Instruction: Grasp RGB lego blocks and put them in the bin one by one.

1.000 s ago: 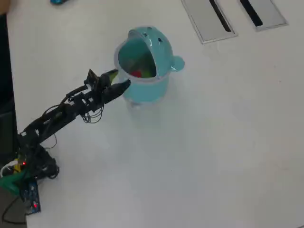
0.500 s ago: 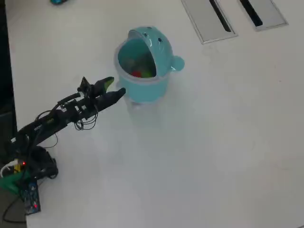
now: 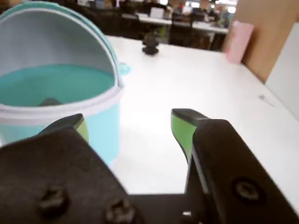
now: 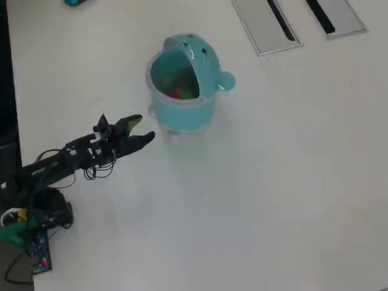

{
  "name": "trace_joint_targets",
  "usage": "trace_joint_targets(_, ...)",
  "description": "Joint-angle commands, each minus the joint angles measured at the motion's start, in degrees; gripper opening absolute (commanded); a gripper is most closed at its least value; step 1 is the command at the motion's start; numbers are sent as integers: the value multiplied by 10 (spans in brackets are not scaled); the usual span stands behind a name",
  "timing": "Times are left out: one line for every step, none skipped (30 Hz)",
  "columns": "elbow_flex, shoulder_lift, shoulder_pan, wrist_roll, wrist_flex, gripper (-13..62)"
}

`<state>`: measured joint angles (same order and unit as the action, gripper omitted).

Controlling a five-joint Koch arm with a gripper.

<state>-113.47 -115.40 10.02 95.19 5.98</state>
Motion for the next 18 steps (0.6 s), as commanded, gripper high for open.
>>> trace_joint_targets(8,-25,-4,-10,-42,330)
trace_joint_targets(-4,-28,-5,-10,-47,330)
trace_joint_targets(-18,-32,-4,-10,-55,330)
trace_joint_targets(-33,-38,-4,-10,-62,330)
trace_joint_targets(-43,-41,-4,-11,-63,330)
trace_joint_targets(-47,-44,-4,-12,-63,330)
trace_joint_targets(-54,-47,-4,-18,-63,330)
trace_joint_targets(-62,-52,-4,-32,-64,330)
trace_joint_targets(-70,-55,-4,-41,-66,330)
trace_joint_targets(-77,-60,-3,-57,-69,330)
trace_joint_targets(-84,-67,-2,-70,-69,330)
trace_joint_targets(-91,-69,-1,-83,-69,330)
trace_joint_targets(-96,-73,2,-99,-69,330)
trace_joint_targets(-100,-76,3,-119,-69,330)
trace_joint_targets(-104,-79,5,-129,-69,330)
trace_joint_targets(-109,-83,5,-130,-69,330)
trace_joint_targets(-113,-84,6,-130,-69,330)
trace_joint_targets(-118,-87,7,-131,-72,330)
